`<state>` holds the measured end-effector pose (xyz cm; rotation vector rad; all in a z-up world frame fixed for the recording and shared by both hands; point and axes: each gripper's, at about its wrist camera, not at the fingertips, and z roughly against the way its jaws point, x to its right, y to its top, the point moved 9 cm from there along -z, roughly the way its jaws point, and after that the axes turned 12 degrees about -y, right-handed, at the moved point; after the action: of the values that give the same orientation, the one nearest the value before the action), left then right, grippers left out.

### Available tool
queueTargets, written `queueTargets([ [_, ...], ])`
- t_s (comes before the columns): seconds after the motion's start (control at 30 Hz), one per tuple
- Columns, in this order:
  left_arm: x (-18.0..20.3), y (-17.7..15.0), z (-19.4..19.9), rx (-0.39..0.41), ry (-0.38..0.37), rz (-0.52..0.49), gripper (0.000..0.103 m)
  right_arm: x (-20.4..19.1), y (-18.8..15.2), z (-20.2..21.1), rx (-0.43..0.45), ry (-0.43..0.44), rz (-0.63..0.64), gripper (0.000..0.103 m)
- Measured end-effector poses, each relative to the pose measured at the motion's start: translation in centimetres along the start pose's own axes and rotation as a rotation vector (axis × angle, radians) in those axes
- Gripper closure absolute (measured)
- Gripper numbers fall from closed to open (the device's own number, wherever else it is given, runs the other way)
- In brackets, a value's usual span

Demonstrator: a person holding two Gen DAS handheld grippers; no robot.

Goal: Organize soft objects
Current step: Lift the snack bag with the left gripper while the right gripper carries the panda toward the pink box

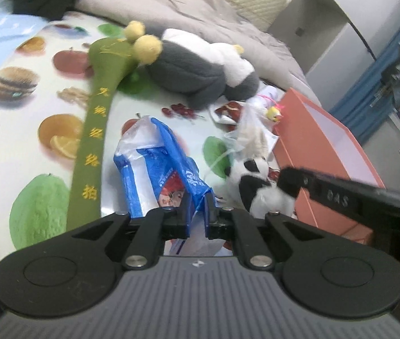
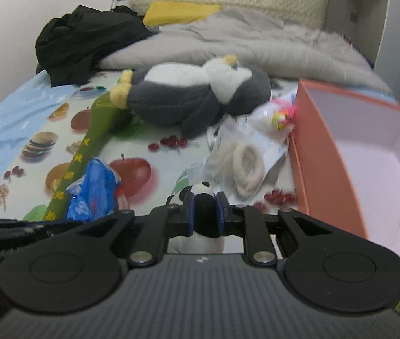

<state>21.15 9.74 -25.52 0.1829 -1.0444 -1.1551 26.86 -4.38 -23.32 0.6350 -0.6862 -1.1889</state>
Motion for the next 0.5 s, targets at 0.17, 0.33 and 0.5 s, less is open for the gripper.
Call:
queueTargets([
  [0.17,-0.5,-0.1,-0.5,0.003,0.014,0.047,0.054,0.8,-0.8,-0.6,-0.041,0.036,-0.063,0.061],
  [0.33,-0.5,0.3,-0.8,0.024,0.005,0.100,0.044,1.6,-1.8,-1.0,-0.064,0.070,-0.115,0.043],
  [0.5,-0.8,0.8,-1.6,0.053,0.023,0.187,0.042,2.0,-3.1,-2.3,-0.108,0.022,-0.100,0.043],
])
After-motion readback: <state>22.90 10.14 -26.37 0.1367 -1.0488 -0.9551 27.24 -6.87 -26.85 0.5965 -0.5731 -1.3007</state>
